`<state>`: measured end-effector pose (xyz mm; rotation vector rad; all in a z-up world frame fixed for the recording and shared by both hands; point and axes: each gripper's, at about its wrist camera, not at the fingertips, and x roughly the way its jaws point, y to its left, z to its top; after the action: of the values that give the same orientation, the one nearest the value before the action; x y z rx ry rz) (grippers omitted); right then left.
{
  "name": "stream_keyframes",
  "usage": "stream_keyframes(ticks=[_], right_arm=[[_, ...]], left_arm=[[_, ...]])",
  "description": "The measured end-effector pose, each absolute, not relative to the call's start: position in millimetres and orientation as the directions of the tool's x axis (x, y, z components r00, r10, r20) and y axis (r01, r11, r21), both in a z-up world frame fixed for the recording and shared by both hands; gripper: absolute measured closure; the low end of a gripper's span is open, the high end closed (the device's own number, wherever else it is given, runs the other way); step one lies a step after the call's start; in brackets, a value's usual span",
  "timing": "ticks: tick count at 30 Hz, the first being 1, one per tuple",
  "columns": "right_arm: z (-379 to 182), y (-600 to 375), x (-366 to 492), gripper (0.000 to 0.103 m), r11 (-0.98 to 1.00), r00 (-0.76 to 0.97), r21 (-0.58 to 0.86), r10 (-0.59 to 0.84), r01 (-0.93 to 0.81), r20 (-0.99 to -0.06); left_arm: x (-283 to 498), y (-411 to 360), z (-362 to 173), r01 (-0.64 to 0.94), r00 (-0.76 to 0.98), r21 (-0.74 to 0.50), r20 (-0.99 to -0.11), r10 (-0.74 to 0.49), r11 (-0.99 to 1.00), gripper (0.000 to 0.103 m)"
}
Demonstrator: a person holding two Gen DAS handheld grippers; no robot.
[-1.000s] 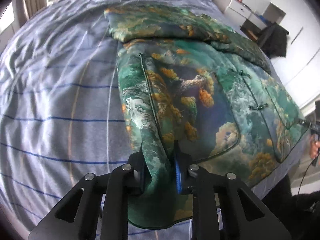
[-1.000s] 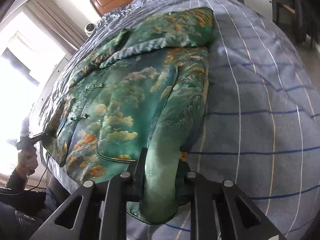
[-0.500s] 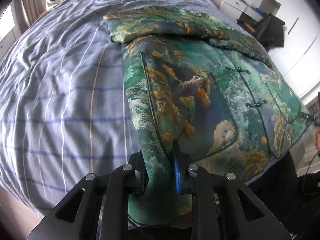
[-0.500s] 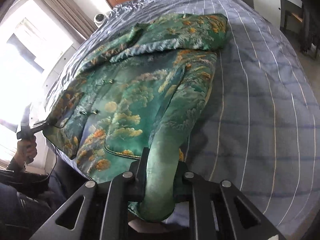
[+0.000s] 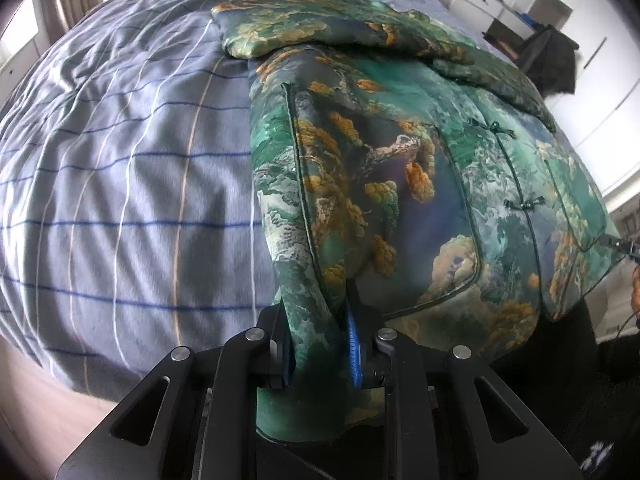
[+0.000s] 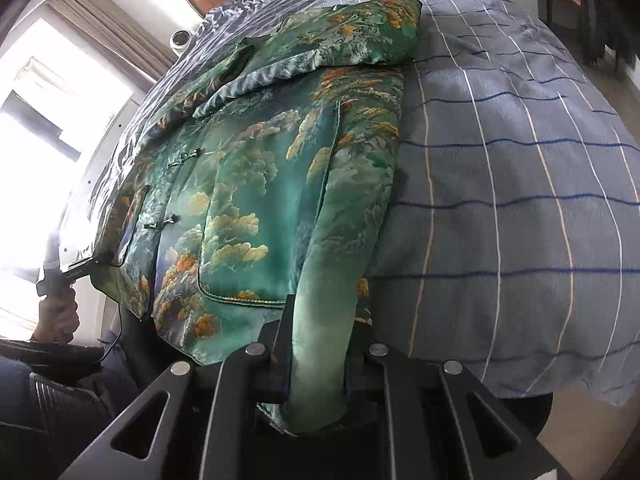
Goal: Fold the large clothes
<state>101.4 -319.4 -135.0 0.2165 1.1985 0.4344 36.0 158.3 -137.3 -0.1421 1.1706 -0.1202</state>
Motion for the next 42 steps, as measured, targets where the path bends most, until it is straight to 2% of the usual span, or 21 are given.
stream_keyframes(ticks=[11,13,14,15,16,17,20,24,28,34,40,42], right_arm=[[-149.0,-310.1,122.4,0.085,0.915,0.280,0.341,0.392,-0.215,-0.876],[-148.6,-308.0,124.3,0.082,0.917,0.288,0.332,0.386,-0.222,-0.876],[-148.2,-307.7,125.7,0.081,0.918,0.292,0.326,0.383,-0.224,-0.877],[-148.3,-308.0,127.0,0.080,0.919,0.293,0.325,0.381,-0.222,-0.877],[-149.1,-308.5,127.1,0.074,0.921,0.294,0.326,0.379,-0.216,-0.877],[-150.2,-309.8,125.7,0.063,0.925,0.295,0.320,0.370,-0.205,-0.881],[-153.4,-315.1,125.4,0.049,0.930,0.308,0.329,0.364,-0.160,-0.879],[-153.8,-324.6,122.0,0.046,0.921,0.321,0.367,0.389,-0.130,-0.864],[-161.7,-323.2,116.9,0.045,0.921,0.286,0.362,0.389,-0.147,-0.875],[-166.9,-320.6,110.8,0.045,0.916,0.260,0.354,0.394,-0.188,-0.882],[-164.1,-322.9,107.3,0.045,0.910,0.222,0.362,0.403,-0.205,-0.888],[-166.1,-323.1,108.8,0.045,0.911,0.207,0.358,0.397,-0.203,-0.894]], left_arm=[[59.4,161.0,-142.0,0.009,0.375,-0.172,-0.912,-0.163,0.985,0.083],[62.4,162.3,-141.4,0.000,0.380,-0.171,-0.911,-0.158,0.985,0.074],[62.9,164.0,-141.6,-0.007,0.381,-0.171,-0.911,-0.156,0.985,0.062],[63.8,167.3,-142.2,-0.020,0.385,-0.180,-0.909,-0.158,0.984,0.046],[62.8,171.1,-143.5,-0.029,0.390,-0.207,-0.903,-0.180,0.978,0.038],[60.5,175.5,-143.0,-0.037,0.399,-0.232,-0.895,-0.199,0.972,0.027],[55.1,195.7,-141.0,-0.076,0.432,-0.327,-0.862,-0.264,0.942,0.022],[42.3,214.1,-148.9,-0.119,0.429,-0.431,-0.835,-0.345,0.895,0.020],[32.4,204.8,-167.6,-0.119,0.372,-0.427,-0.856,-0.358,0.897,0.020],[20.6,190.2,-173.4,-0.110,0.331,-0.380,-0.885,-0.327,0.918,0.032],[12.9,195.3,-171.6,-0.101,0.314,-0.361,-0.896,-0.314,0.927,0.052],[10.6,191.3,-168.8,-0.078,0.313,-0.336,-0.902,-0.297,0.939,0.067]])
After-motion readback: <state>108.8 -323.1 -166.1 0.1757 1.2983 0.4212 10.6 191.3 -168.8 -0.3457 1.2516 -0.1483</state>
